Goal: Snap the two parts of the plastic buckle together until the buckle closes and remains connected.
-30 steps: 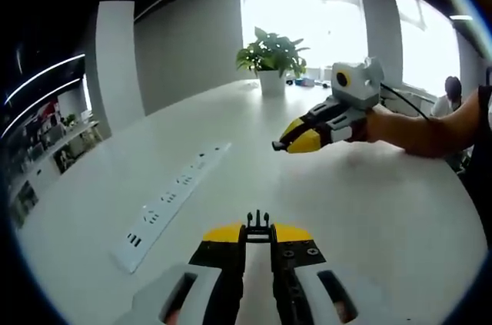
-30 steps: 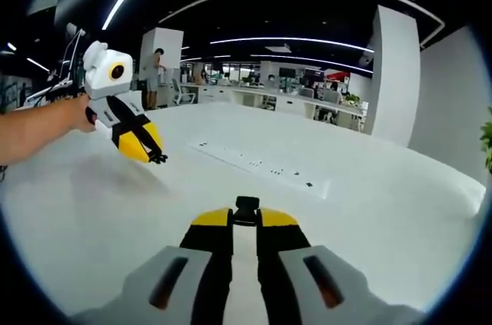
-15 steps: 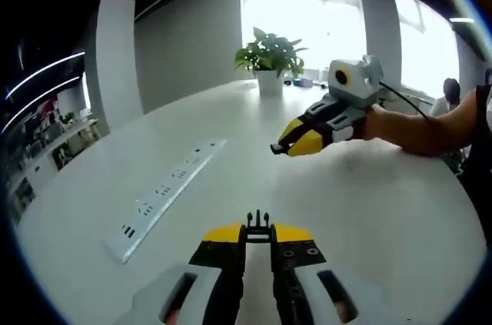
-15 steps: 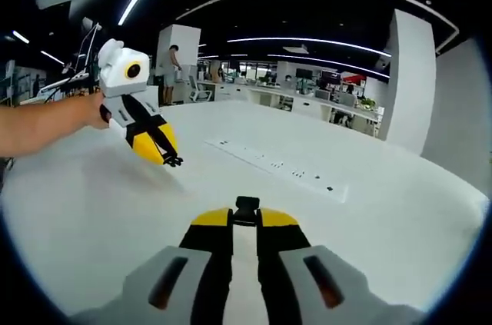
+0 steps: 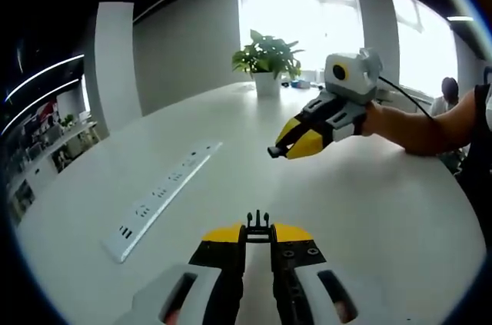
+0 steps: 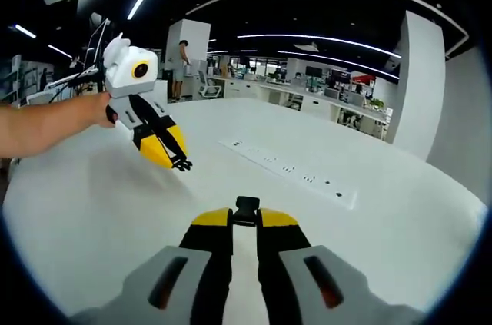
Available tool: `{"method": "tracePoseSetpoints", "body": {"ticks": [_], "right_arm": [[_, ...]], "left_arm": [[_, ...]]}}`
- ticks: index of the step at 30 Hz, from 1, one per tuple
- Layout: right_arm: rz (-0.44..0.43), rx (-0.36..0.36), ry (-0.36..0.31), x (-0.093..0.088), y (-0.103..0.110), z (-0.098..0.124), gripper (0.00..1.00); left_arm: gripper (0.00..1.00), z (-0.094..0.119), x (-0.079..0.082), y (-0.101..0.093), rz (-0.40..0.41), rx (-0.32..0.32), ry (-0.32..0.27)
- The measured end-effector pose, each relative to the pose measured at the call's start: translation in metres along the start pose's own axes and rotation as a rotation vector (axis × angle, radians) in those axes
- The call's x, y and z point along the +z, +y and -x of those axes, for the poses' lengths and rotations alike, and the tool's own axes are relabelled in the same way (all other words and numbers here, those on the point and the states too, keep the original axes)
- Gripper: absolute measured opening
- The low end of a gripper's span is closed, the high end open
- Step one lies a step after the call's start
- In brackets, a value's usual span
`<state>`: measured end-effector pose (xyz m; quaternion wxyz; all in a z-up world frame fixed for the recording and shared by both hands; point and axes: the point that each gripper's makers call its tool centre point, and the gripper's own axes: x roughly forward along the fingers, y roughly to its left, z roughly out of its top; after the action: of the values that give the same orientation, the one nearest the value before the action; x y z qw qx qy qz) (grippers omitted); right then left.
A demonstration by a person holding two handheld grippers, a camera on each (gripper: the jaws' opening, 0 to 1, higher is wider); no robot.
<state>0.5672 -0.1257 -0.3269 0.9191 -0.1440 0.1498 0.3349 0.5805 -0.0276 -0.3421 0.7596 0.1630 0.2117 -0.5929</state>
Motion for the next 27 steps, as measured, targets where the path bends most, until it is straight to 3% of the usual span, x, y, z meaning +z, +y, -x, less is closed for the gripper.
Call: {"method": "tracePoseSetpoints", "body": {"ticks": [14, 17, 21, 27], "right_arm": [[0.04, 0.045, 0.025, 0.0, 0.013, 0.001, 0.09], [0.046, 0.049, 0.027, 0.0, 0.015, 0.0, 0.09], [0.052, 0.058, 0.03, 0.0, 0.018, -0.001, 0.09], [0.051, 0.068, 0.032, 0.0, 0.02, -0.001, 0.09]], "left_arm": [[0.1, 0.01, -0.01, -0.01, 0.003, 0.005, 0.0], [0.1, 0.011, -0.012, -0.01, -0.001, 0.031, 0.008], [0.1, 0.013, -0.003, -0.015, 0.016, 0.027, -0.05], [0.1, 0.018, -0.003, -0.018, 0.011, 0.039, -0.043]]}}
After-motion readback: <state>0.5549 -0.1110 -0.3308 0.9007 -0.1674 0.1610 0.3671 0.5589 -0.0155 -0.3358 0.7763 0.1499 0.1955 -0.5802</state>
